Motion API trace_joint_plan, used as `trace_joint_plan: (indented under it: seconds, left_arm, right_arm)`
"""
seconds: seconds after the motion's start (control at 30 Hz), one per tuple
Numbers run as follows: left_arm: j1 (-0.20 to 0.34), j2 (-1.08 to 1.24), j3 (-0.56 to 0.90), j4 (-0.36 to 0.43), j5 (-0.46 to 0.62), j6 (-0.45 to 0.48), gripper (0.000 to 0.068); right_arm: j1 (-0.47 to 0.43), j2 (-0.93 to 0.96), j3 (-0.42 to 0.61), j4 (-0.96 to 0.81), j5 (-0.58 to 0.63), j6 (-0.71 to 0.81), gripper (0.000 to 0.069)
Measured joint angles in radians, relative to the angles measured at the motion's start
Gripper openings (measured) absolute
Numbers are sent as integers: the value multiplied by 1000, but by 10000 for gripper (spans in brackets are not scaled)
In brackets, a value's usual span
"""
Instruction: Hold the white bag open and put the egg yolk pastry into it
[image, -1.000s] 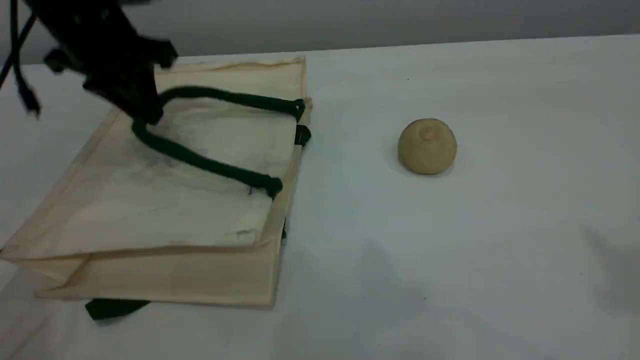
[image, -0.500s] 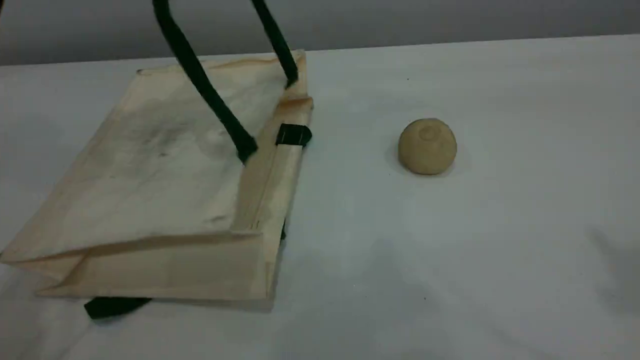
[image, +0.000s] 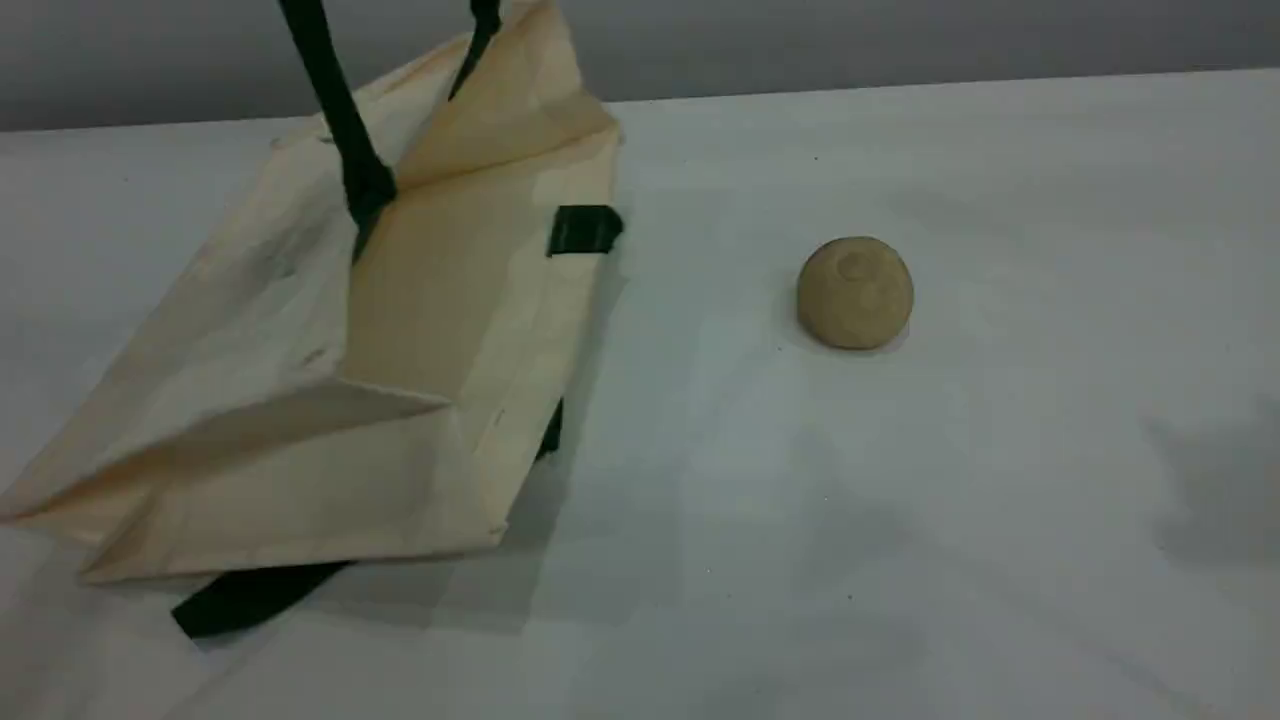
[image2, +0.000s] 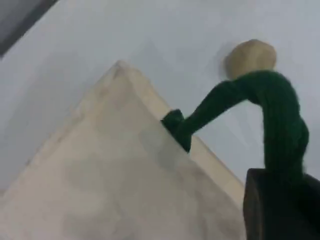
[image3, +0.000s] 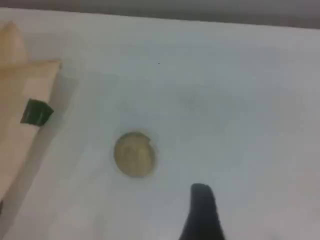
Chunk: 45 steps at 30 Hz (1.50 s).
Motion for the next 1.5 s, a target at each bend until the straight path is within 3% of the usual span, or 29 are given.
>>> trace_joint_plan:
  seconds: [0.2,0.37,0.7,1.27,1.5]
  left_arm:
    - [-69,-10,0,67,1,73,92]
    - [-70,-10,0,130,-2,79,92]
    - [-70,-52,0,133,-2,108,92]
    - [-69,-118,0,124,-1,131,92]
    - [-69,-118,0,124,-2,130,92]
  right_arm:
    - [20,92,0,24,6,-36,482]
    - [65,166,0,31,7,-77,482]
    - [138,342,0,76,-39,-144,482]
    - [146,562,0,194,-242,-152,482]
    - [212,659,0,215,-349,-175,482]
